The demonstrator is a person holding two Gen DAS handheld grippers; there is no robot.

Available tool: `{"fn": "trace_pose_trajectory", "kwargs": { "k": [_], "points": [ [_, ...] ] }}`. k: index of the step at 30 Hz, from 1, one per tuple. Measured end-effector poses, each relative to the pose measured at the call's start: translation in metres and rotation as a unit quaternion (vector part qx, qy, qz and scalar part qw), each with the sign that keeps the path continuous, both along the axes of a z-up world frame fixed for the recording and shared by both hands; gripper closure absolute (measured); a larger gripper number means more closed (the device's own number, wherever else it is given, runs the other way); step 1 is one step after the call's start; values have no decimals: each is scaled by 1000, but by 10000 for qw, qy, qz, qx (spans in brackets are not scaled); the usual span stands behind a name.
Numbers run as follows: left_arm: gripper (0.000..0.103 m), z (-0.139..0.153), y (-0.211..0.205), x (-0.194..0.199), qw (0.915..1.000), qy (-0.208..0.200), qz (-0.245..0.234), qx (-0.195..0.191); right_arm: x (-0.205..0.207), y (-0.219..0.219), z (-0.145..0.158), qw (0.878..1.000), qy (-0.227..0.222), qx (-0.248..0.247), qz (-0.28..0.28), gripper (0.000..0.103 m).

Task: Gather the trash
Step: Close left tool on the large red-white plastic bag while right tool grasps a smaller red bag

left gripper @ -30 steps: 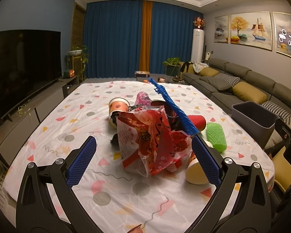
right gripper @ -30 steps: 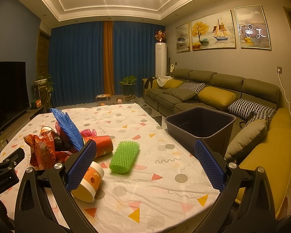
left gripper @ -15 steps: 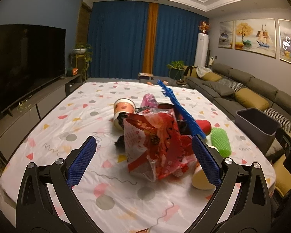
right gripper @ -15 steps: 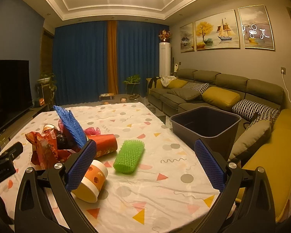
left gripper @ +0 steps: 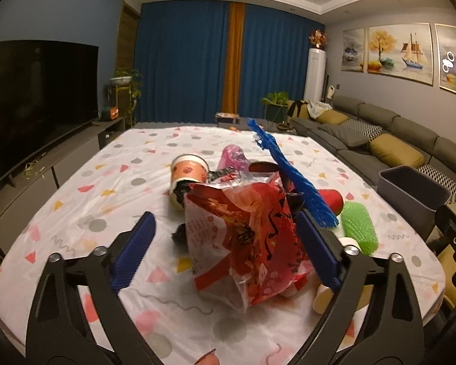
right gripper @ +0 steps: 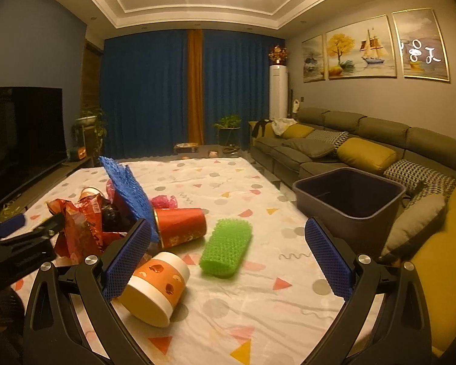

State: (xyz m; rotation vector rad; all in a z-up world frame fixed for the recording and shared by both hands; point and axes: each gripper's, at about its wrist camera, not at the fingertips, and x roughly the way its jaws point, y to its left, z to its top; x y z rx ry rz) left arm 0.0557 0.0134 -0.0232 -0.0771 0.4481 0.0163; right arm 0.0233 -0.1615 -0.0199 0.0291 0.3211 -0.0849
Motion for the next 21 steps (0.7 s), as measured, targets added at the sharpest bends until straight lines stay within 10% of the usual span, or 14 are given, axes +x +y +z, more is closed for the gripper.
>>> {"fn": "trace_pose_trajectory", "kwargs": {
  "k": [12,21],
  "points": [
    [79,-25,0,35,9978,568,-278,-192,25,11,-16,9982,158,70,580,7],
    [94,-24,10,29,9975,448,-361,-421,34,26,-26,9948,420,102,925,37]
  ]
}}
